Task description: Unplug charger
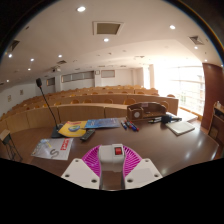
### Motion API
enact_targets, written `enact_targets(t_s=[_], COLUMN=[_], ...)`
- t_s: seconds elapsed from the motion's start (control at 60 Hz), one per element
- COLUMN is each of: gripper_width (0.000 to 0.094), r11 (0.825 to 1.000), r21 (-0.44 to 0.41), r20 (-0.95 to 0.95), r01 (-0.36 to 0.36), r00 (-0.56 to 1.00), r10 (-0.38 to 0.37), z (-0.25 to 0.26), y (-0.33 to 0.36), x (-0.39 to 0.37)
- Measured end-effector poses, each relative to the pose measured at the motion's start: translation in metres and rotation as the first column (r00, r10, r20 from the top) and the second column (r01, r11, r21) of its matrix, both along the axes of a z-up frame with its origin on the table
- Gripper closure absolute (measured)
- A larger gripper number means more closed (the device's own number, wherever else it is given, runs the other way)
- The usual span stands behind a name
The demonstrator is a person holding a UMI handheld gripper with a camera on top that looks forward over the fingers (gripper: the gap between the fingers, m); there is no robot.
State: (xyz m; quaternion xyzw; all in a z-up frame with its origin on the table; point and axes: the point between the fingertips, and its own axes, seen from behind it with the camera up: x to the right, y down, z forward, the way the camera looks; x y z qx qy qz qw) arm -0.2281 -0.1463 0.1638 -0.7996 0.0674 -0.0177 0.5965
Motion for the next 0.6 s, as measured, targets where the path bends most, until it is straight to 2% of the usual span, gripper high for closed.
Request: enact_targets(t_s=[0.133,0.283,0.333,0.367,0.467,0.5,0.6], gripper_width=[0.0648,0.0566,0.0525,0.0456,0.0071,0.0094,0.0088], r11=[0.983,0.96,0.959,0.961,0.959,0.96,0.964], r21=[-0.18,-0.274,-0.272,-0.268,-0.268,-0.261,-0.241], r20=[-0.075,-0.148,-0.168,-0.167,-0.137,-0.124,-0.077], r01=[-0.024,-0.055,-0.076,-0.076,-0.097,-0.105,-0.112], r00=[0.997,0.989,0.985,0.985,0.989,0.989,0.992], r10=[0.01,0.015,0.03,0.031,0.062,0.074,0.096], z=[-0.092,-0.14,-0.136,-0.137,-0.125,-0.123,-0.108], y=[-0.015,-0.021,-0.021,-0.02,-0.021,-0.021,-0.027], x=[0.02,0.032,0.033,0.034,0.04,0.038,0.037])
